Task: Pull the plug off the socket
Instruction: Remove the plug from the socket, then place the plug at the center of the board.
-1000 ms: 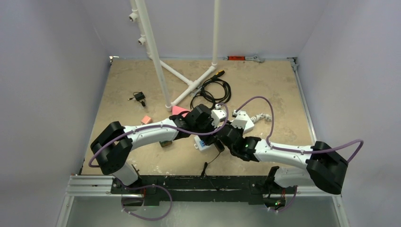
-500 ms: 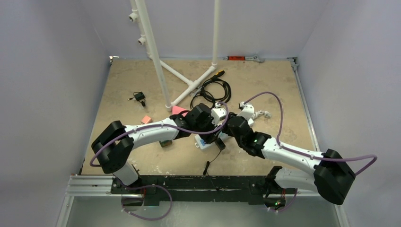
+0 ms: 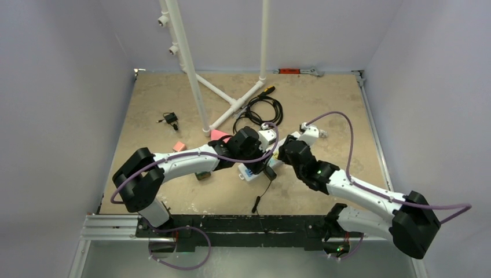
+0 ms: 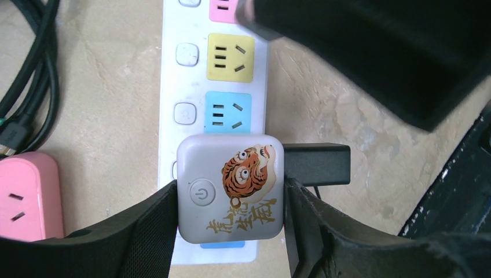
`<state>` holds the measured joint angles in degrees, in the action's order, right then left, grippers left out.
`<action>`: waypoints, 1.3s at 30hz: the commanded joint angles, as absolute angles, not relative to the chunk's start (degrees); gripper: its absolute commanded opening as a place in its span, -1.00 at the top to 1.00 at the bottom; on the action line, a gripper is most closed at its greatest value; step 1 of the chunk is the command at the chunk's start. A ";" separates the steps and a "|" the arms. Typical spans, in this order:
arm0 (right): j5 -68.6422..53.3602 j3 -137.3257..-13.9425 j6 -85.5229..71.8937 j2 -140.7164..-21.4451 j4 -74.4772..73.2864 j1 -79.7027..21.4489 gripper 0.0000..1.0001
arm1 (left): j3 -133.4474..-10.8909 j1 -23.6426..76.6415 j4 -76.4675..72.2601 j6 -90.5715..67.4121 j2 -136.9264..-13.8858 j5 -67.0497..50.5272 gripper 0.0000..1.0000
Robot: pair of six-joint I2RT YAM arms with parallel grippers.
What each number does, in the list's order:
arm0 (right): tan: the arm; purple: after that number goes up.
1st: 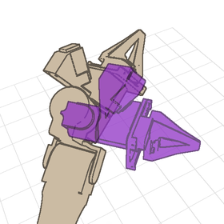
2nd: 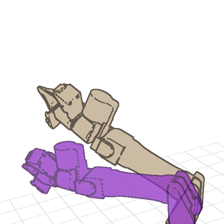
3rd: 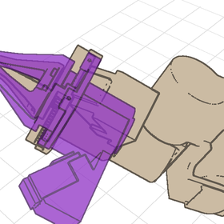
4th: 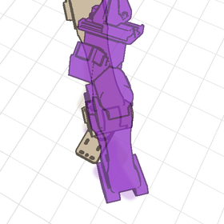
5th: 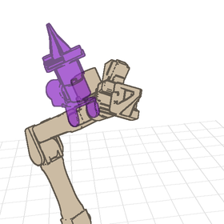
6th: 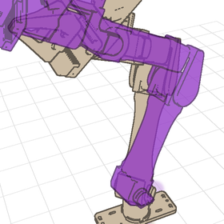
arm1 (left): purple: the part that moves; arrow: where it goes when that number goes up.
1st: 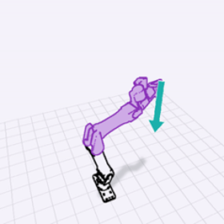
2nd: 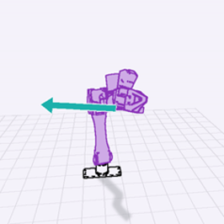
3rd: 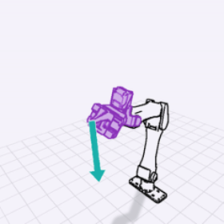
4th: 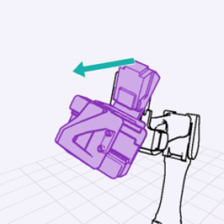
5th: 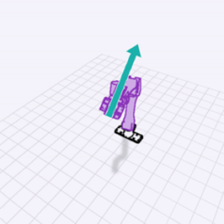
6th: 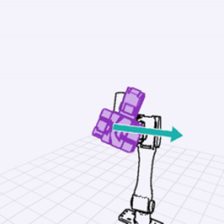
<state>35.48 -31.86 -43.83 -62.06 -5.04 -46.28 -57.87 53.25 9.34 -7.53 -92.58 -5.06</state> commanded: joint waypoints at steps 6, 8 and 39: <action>34.65 -31.48 -41.84 -52.22 -5.73 -39.75 1.00 | -60.94 51.86 6.33 -12.80 -98.14 2.95 1.00; 34.10 -31.42 -41.82 -50.76 -6.49 -39.63 1.00 | -63.34 51.94 5.56 -13.13 -100.50 3.03 1.00; 0.98 -27.76 -27.94 -31.49 -1.81 -39.73 1.00 | -67.55 47.18 7.39 -11.17 -79.68 1.29 -0.90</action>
